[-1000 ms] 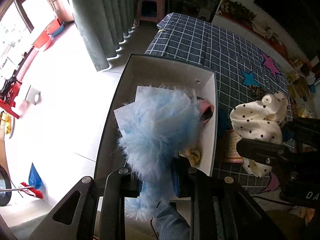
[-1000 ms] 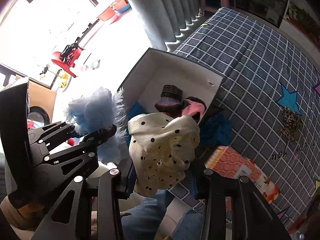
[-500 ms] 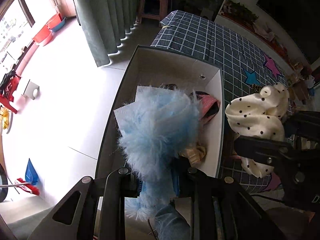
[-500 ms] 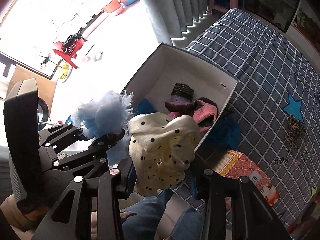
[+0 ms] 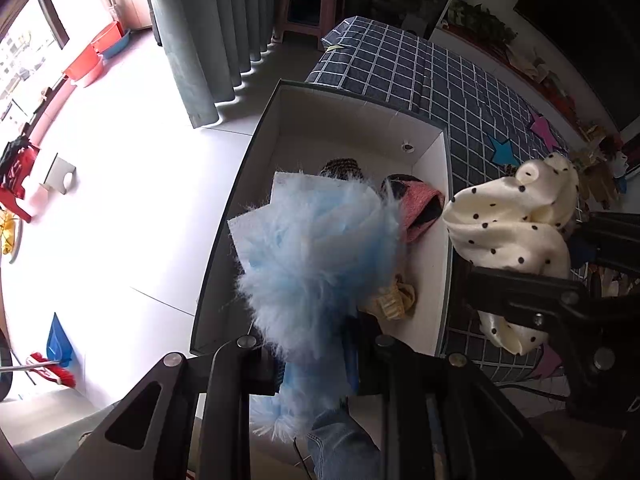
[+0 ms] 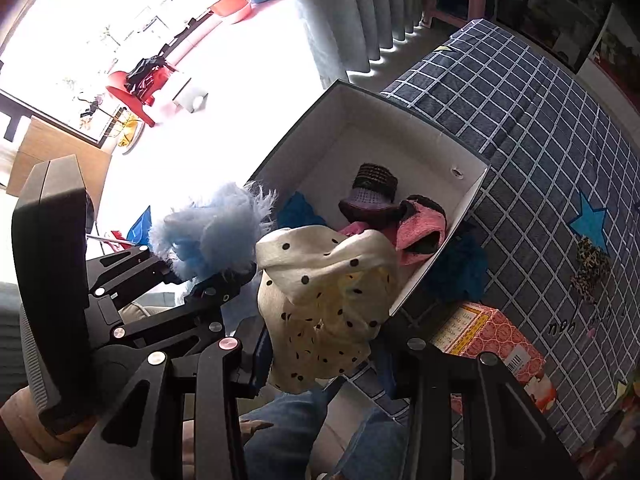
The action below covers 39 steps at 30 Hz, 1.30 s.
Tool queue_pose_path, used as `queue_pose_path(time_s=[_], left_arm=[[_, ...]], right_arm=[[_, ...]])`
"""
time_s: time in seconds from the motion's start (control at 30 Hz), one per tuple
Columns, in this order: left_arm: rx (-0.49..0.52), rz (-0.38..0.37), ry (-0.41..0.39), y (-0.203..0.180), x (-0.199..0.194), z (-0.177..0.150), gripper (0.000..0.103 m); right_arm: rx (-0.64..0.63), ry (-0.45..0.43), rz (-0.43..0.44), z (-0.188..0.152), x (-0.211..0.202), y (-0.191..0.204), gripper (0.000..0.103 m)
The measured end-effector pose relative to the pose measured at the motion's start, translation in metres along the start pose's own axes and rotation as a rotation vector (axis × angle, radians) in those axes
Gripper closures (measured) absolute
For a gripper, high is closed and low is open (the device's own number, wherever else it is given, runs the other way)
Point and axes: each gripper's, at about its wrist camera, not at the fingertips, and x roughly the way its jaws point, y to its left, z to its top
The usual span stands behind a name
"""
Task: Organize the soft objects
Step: 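Carry the blue fluffy toy and polka-dot scrunchie over the white box with both tools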
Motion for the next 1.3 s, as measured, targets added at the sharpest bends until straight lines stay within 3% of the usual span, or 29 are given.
queue_pose_path(time_s=[0.93,1.3], left_arm=[[-0.022,0.004,0.022,0.012,0.011,0.001,0.078],[-0.012,0.011,0.037,0.011,0.023,0.019,0.078]], right_arm=[[0.012,0.022,-0.006,0.008,0.011,-0.003,0.06],[0.056,0.044,-0.012,0.025,0.023,-0.019,0.06]])
